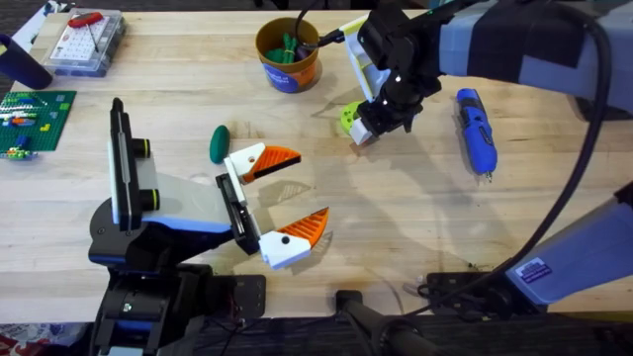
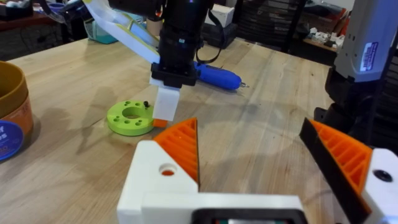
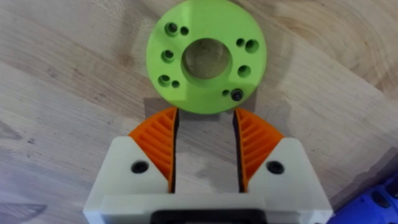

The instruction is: Pick up the gripper from the table and insert it into the empty holder that is missing its gripper. Then pick up a screw, insert it into the mounting hole, and use the screwdriver to tighten it. Finally, clean up the table by picking up the vegetable and placing it into the bucket.

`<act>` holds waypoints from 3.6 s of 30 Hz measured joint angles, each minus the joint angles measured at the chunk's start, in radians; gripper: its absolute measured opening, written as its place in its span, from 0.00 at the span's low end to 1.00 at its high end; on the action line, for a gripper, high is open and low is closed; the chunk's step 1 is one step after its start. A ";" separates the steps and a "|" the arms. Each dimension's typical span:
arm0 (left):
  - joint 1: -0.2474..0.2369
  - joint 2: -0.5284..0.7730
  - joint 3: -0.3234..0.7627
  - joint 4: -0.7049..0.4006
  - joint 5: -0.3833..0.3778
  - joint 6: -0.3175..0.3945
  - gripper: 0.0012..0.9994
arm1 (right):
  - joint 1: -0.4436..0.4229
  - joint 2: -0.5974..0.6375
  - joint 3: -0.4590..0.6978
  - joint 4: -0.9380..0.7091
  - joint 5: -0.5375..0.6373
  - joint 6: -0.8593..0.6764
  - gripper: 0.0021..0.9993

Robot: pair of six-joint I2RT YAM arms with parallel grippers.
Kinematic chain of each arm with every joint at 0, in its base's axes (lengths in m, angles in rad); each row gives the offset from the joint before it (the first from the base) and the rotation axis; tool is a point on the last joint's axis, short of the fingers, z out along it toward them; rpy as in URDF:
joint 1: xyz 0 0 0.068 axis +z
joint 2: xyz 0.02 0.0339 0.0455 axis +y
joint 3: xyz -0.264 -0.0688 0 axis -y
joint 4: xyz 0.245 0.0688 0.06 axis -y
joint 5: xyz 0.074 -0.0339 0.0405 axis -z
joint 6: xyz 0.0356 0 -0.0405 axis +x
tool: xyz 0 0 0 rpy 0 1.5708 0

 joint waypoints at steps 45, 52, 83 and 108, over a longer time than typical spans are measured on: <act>0.000 0.000 0.000 -0.002 0.000 -0.001 0.99 | -0.071 -0.048 0.070 -0.031 0.000 0.061 0.47; 0.000 0.000 0.000 -0.002 0.000 -0.001 0.99 | -0.071 -0.035 0.070 -0.021 0.000 0.060 0.47; 0.000 0.000 0.000 -0.002 0.000 -0.001 0.99 | -0.071 0.024 0.070 0.007 0.000 0.052 0.46; 0.000 0.000 0.000 -0.002 0.000 -0.001 0.99 | -0.071 0.024 0.070 0.007 0.000 0.048 0.15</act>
